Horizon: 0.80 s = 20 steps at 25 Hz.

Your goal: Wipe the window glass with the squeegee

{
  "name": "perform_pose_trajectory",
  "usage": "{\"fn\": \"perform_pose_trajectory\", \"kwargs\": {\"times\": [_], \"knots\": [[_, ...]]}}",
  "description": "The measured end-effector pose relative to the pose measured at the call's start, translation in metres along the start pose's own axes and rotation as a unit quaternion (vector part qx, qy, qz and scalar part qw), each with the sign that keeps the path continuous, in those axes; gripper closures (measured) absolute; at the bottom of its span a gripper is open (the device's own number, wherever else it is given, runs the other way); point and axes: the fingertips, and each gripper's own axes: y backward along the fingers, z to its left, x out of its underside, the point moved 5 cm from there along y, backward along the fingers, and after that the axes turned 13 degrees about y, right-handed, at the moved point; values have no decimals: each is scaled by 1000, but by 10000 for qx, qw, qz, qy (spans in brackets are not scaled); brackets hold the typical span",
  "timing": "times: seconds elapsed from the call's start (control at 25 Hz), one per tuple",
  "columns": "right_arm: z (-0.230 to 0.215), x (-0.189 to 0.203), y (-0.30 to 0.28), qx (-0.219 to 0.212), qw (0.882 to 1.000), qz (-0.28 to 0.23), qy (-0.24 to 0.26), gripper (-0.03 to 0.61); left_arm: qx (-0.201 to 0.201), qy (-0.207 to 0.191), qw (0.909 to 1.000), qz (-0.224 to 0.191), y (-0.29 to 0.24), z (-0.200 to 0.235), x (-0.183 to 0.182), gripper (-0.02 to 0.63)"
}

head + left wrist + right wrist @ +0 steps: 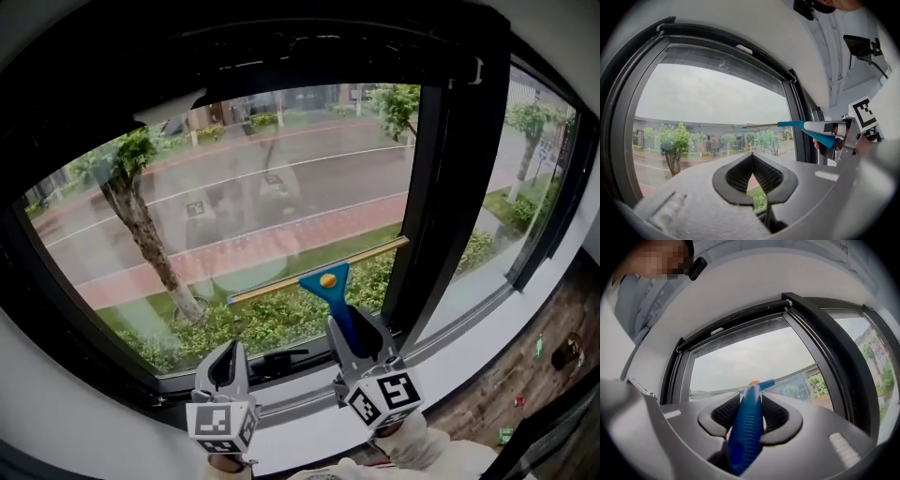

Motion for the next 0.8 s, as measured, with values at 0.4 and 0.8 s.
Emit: {"fn": "perform_pose_trajectory", "kwargs": {"times": [0.4,0.8], "knots": [[-39,-90,-51,-179,9930,-1165,-13,433,402,-353,9967,-614,-48,-46,-104,614],[-58,-162,-92,-124,9790,-1994,411,433,563,-485,9897,-1222,-71,-67,-174,614]]}}
